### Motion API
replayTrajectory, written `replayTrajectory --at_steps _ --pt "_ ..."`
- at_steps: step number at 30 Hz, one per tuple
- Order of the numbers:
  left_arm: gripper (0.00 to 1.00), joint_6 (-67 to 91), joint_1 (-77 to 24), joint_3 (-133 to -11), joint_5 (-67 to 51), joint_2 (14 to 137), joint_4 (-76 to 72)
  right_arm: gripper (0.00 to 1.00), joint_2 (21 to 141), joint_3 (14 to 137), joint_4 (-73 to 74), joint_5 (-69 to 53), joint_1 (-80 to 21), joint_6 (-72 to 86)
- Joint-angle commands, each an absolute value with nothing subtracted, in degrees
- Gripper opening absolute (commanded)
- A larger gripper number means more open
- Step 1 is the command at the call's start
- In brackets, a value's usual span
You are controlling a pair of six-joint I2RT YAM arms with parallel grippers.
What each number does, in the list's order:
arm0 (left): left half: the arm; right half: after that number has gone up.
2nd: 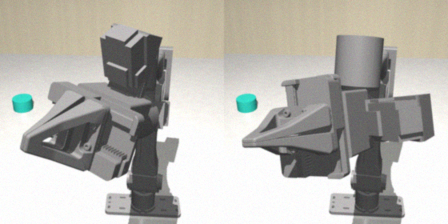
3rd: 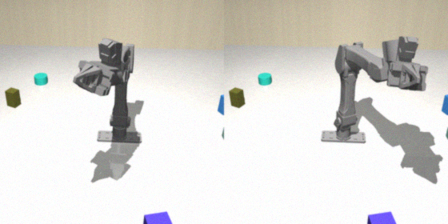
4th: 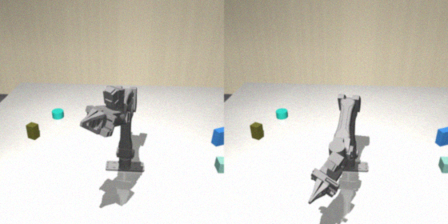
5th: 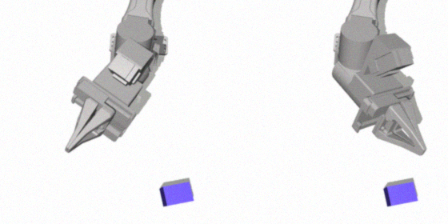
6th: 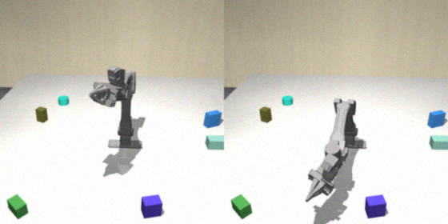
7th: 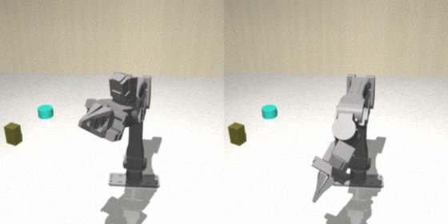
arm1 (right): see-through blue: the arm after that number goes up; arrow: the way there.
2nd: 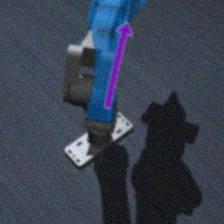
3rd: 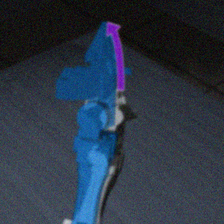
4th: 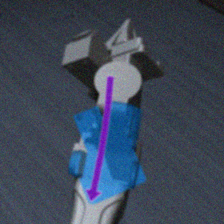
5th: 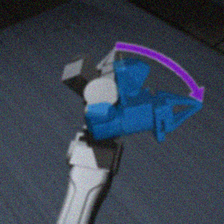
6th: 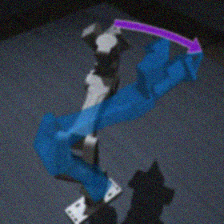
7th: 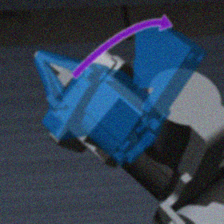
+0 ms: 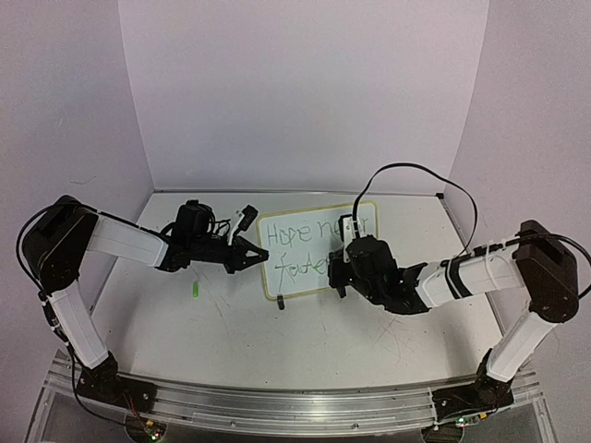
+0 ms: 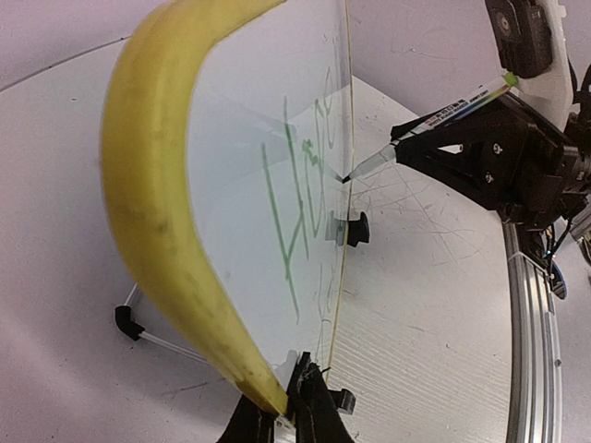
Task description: Write a sentence on the whiteboard
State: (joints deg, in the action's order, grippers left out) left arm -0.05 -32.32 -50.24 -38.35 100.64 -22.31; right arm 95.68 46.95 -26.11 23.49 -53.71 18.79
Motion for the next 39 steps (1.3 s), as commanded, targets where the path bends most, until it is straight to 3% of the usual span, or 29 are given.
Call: replayTrajectory --at_steps 1,19,39 --pt "0.0 -6.5 -31.3 -50.4 -27.2 103.3 -16.8 0.0 97.0 46.0 -26.1 24.6 -53.7 19.8" --pt "0.0 -6.5 -31.3 -50.3 -27.2 103.4 -16.8 0.0 95.4 43.8 -24.4 29.2 -53.7 21.1" --pt "0.0 -6.6 -31.3 -50.2 -27.1 103.2 -16.7 0.0 99.8 47.3 -25.7 26.4 -55.3 22.4"
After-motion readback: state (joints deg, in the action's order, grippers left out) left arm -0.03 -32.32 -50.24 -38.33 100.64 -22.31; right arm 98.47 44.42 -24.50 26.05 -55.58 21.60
